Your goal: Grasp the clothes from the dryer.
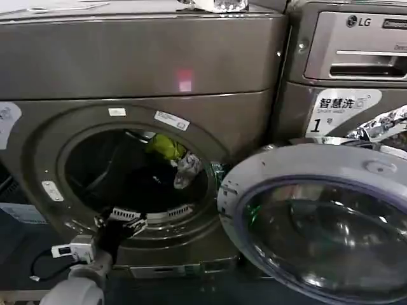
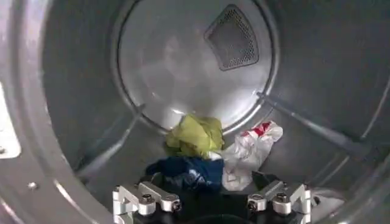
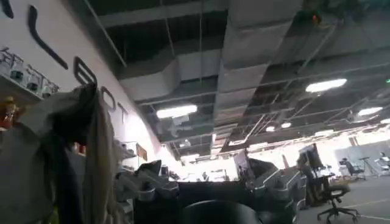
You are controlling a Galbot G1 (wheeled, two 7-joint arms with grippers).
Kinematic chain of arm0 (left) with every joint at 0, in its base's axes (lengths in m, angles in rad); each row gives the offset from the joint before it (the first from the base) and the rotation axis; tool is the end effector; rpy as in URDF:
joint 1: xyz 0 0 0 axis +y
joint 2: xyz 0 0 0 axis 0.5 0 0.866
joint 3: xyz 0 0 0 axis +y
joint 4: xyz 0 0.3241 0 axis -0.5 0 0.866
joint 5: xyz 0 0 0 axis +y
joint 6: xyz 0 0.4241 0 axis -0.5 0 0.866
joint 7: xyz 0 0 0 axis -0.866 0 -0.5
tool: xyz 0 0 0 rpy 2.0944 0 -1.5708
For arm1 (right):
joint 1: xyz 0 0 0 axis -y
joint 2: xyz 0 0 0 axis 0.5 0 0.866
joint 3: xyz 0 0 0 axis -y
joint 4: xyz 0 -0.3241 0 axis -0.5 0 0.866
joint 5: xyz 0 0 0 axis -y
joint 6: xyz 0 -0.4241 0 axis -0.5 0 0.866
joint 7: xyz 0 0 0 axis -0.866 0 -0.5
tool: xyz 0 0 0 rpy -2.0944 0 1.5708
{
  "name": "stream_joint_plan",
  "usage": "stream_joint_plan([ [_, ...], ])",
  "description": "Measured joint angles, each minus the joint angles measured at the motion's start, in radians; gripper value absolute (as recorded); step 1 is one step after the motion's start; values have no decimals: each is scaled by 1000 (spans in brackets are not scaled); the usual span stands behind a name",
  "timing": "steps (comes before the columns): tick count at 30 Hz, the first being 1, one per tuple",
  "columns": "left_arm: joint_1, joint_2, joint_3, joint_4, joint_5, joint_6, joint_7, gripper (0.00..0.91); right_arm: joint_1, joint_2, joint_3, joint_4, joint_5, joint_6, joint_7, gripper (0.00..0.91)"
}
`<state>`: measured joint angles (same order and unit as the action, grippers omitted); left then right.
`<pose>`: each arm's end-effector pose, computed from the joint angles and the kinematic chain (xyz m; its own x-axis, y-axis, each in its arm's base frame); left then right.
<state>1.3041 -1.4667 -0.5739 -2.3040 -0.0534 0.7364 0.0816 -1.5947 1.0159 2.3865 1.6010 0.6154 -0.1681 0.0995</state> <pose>0.2946 0.0200 -0.1171 -0.9634 0.0667 0.2595 0.0811 0.9957 0.0450 -0.1306 -0.5090 0.0203 0.0424 0.8927 -0.4486 0.9878 0.0298 0.1527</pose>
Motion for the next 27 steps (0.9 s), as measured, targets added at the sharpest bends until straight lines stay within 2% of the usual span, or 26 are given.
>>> stream_joint_plan([
  [27, -71, -14, 8, 71, 35, 0, -11, 907, -13, 13, -5, -2, -10, 28, -3, 907],
])
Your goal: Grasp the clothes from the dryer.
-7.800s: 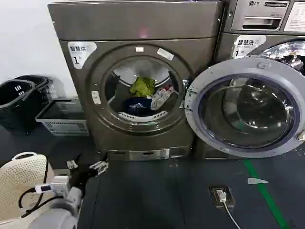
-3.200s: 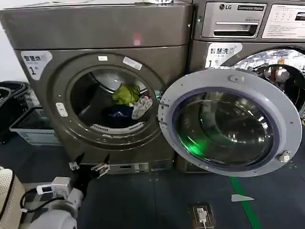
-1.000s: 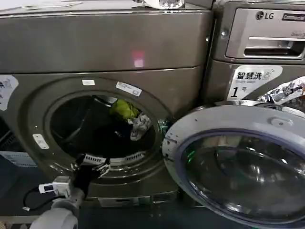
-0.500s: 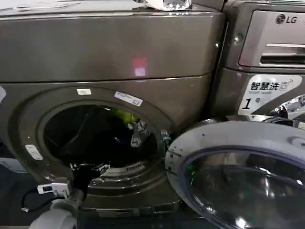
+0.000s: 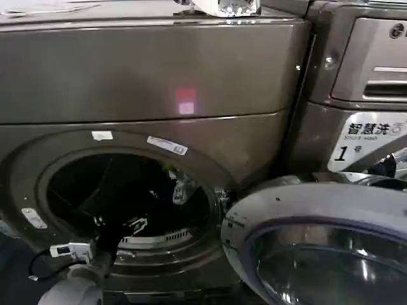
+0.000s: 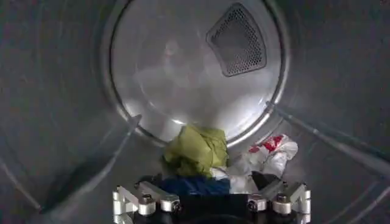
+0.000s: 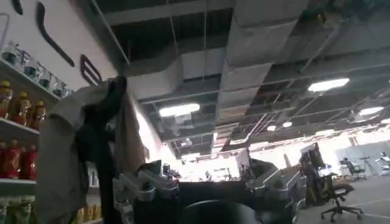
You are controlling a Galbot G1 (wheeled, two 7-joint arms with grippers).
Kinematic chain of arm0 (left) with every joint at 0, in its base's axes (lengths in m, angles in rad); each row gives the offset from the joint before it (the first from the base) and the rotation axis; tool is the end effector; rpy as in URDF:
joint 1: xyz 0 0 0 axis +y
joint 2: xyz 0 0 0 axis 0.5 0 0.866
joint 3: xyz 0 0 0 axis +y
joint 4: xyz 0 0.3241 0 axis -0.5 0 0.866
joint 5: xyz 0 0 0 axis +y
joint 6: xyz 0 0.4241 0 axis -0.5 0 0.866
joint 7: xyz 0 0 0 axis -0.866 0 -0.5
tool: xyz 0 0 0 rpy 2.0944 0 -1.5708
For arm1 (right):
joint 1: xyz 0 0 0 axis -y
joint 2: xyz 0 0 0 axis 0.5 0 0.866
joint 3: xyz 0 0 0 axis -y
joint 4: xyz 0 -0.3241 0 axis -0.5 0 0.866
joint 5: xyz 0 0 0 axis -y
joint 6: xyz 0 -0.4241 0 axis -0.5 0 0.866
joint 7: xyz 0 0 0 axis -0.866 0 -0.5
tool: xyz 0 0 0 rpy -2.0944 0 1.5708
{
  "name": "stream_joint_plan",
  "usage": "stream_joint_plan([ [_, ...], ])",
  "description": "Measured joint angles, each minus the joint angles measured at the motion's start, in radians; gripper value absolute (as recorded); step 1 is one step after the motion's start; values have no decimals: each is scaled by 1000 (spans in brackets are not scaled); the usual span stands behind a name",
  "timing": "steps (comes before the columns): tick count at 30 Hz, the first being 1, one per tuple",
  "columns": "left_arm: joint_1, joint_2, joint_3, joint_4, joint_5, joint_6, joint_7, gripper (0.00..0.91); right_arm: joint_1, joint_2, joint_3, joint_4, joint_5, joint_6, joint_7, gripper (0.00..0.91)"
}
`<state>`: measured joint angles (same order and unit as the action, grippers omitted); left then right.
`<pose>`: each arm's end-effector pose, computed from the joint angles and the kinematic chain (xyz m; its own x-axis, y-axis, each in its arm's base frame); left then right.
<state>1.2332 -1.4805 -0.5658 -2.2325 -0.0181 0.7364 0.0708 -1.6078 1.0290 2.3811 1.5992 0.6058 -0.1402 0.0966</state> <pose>0.3171 0.0198 -0.1227 -0.9651 0.0340 0.2597 0.0519 0.9967 0.0621 -0.1322 -0.5093 0.0149 0.0412 0.8864 -0.4612 0.9911 0.0222 0.1312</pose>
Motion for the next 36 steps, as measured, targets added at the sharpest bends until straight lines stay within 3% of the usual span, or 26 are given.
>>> stream_joint_plan([
  [20, -307, -9, -2, 375, 35, -1, -15, 907, -4, -17, -8, -5, 2, 12, -2, 907],
  [36, -552, -11, -11, 733, 131, -117, 29, 907, -3, -32, -19, -7, 1, 12, -7, 907],
])
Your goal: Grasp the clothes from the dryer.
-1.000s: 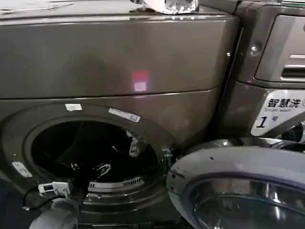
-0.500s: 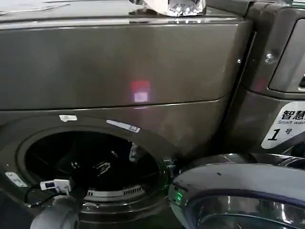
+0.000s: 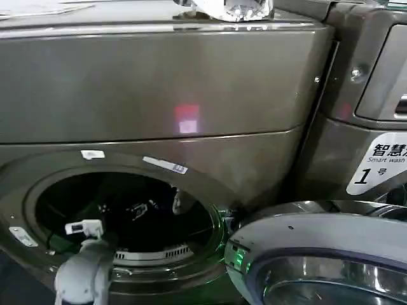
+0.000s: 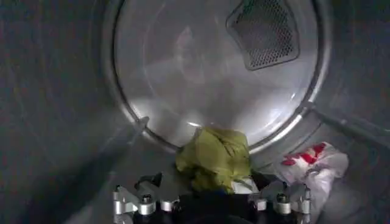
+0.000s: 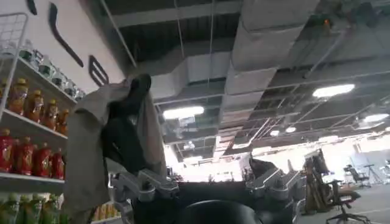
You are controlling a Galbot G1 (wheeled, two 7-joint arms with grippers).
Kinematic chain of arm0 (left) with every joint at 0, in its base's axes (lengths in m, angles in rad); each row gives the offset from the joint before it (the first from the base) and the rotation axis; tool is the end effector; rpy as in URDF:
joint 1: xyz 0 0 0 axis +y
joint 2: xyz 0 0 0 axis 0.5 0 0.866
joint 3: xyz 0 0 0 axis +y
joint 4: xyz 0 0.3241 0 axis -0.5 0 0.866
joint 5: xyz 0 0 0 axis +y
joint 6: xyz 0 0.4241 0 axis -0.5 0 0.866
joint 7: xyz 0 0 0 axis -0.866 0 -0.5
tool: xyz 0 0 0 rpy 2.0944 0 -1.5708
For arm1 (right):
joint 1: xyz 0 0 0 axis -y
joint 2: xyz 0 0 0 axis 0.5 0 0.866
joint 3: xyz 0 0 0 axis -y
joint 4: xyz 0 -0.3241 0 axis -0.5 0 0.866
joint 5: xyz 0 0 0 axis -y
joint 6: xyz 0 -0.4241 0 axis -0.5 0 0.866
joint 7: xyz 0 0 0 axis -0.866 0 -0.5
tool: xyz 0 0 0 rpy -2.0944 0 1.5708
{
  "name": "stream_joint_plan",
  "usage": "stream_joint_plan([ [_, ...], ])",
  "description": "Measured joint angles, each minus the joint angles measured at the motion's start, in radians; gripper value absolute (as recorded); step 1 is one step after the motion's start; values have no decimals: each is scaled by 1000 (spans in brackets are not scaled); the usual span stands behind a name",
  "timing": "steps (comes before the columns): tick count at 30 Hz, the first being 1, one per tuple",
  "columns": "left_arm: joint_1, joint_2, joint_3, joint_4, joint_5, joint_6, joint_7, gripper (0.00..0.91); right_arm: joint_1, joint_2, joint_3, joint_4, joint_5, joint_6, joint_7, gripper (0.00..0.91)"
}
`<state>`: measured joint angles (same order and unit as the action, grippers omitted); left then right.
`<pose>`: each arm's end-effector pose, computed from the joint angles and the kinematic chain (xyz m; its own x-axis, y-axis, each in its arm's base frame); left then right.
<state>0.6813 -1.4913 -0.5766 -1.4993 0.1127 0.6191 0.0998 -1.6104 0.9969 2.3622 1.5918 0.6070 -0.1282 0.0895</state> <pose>0.5202 0.0505 -0.1771 -0.9450 -0.0575 0.3220 -0.0158 0.9913 0.1306 -0.1177 -0.5145 0.0238 0.0059 0.8755 -0.4832 0.9912 0.0588 0.1185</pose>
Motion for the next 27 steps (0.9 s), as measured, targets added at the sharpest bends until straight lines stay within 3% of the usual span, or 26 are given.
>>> stream_joint_plan([
  [8, -60, 24, 18, 85, 386, -116, 265, 907, -2, 7, -6, 8, -1, 1, -5, 907],
  [18, -131, 27, 48, 164, 938, -342, 624, 907, -7, 8, -5, 2, -1, 8, -7, 907],
  [27, -231, 47, 51, 251, 1196, -566, 866, 907, -4, 3, -11, -4, -8, 15, -10, 907],
])
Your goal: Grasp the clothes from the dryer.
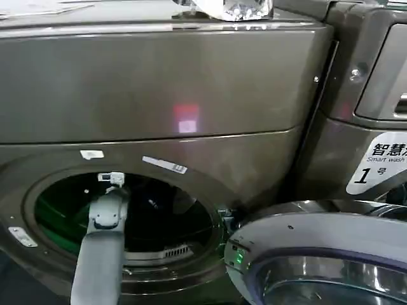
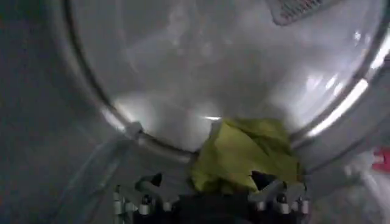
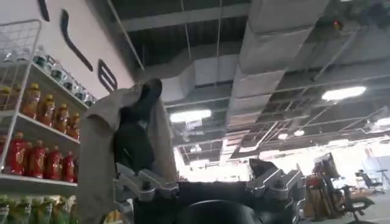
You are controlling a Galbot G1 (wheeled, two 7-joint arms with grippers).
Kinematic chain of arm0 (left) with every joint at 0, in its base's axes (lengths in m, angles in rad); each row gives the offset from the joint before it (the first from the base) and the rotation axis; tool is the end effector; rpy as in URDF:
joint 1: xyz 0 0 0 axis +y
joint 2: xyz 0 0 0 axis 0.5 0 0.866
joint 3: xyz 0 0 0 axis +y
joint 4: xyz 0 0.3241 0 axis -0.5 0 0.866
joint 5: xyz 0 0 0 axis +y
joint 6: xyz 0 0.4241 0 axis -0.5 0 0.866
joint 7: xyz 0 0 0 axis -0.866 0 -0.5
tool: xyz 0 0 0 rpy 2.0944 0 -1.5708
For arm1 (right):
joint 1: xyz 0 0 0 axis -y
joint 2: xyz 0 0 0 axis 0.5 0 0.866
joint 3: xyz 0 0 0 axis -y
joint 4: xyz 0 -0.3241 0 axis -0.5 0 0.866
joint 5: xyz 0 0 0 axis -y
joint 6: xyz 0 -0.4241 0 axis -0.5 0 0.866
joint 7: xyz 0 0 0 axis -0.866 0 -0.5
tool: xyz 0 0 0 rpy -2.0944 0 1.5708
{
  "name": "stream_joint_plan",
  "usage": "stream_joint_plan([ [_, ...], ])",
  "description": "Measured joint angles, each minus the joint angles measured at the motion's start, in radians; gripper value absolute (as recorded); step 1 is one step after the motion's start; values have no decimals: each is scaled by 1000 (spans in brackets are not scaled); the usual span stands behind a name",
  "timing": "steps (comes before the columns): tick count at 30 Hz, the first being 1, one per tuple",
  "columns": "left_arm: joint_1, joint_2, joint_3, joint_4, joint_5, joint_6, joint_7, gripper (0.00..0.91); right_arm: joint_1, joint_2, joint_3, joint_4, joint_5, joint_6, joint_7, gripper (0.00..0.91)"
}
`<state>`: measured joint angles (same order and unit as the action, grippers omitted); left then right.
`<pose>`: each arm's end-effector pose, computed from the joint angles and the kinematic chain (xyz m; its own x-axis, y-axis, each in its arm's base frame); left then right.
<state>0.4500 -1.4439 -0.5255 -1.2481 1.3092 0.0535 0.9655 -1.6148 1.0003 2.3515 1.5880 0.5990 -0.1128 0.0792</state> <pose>0.5883 0.0588 -0.1499 -0.7734 0.0622 0.6309 0.6317 0.1583 0.7589 -0.1152 -0.5162 0.0199 -0.0096 0.8725 -0.4885 0.9928 0.0667 0.0996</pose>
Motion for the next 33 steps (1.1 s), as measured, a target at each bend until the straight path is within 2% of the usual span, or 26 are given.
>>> stream_joint_plan([
  [4, -41, -1, 9, 34, 48, -60, 94, 907, 4, -1, -6, 0, -4, 0, 0, 907],
  [15, -130, 11, 37, 121, 80, -147, 284, 907, 10, -7, -10, -9, -12, 8, -1, 907],
  [33, -229, 1, 75, 278, 91, -203, 303, 907, 17, 4, -25, -3, -23, 11, -4, 907],
])
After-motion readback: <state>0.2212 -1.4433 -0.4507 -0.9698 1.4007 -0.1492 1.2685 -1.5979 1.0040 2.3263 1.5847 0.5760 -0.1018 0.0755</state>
